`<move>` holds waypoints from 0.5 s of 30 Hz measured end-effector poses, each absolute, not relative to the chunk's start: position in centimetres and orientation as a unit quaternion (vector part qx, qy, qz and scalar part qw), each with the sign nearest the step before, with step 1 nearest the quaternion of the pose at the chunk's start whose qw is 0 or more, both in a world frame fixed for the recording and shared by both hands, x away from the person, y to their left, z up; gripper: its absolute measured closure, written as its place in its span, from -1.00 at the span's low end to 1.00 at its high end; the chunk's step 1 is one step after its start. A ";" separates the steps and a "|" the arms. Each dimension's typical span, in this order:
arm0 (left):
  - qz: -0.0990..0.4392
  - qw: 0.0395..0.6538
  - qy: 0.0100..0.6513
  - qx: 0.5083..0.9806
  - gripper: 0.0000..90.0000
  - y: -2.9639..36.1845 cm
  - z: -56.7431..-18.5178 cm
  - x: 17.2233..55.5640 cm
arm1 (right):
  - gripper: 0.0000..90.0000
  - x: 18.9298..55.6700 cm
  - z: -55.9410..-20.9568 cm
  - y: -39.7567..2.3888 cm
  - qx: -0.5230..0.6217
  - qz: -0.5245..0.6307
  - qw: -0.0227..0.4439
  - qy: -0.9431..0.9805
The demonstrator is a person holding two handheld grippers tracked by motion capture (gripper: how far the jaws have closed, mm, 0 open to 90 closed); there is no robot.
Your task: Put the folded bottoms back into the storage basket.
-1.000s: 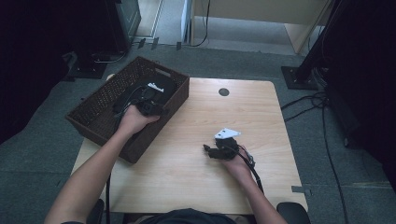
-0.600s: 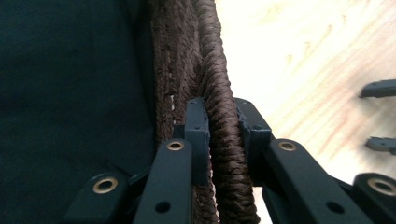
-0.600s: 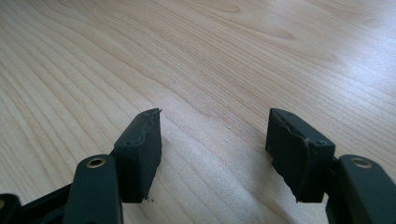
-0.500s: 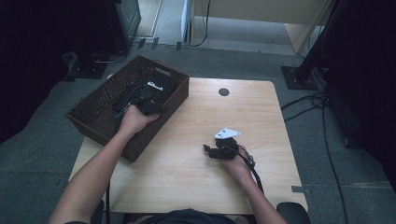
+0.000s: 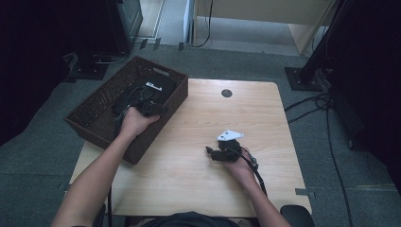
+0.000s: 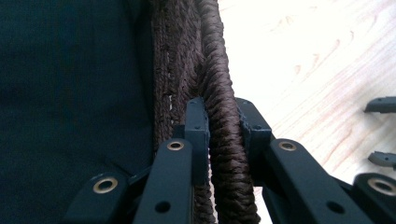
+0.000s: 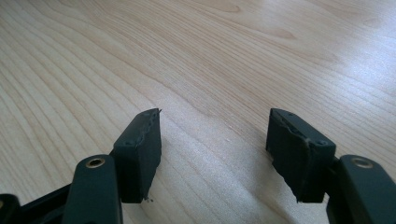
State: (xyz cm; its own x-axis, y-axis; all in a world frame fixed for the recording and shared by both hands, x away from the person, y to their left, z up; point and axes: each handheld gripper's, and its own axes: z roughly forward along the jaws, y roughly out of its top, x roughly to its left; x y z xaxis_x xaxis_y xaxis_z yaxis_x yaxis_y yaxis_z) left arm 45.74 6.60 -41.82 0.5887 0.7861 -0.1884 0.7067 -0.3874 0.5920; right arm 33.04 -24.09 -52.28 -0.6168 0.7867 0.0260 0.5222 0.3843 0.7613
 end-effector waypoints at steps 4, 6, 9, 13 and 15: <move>0.072 0.321 0.464 0.822 0.71 7.7 -41.8 45.6 | -0.20 33.0 -52.3 -24.1 0.400 0.381 0.173 0.815; 0.075 0.322 0.474 0.816 0.71 8.4 -41.8 45.5 | -0.20 33.0 -52.3 -24.1 0.400 0.381 0.173 0.816; 0.085 0.318 0.491 0.807 0.71 9.6 -41.8 45.6 | -0.20 33.0 -52.3 -24.1 0.401 0.382 0.173 0.815; 0.097 0.316 0.521 0.787 0.70 11.2 -41.8 46.0 | -0.20 33.0 -52.3 -24.0 0.402 0.382 0.171 0.815; 0.108 0.311 0.529 0.782 0.71 11.8 -41.7 46.2 | -0.20 33.0 -52.3 -24.1 0.401 0.381 0.172 0.815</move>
State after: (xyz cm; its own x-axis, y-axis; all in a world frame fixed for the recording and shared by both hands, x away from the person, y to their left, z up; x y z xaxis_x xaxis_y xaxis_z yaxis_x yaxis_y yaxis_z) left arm 46.24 11.82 -41.73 0.4162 0.8951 -0.1601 0.7601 -0.2459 0.6014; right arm 33.00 -24.06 -52.27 -0.6190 0.7850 0.0264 0.5235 0.3872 0.7590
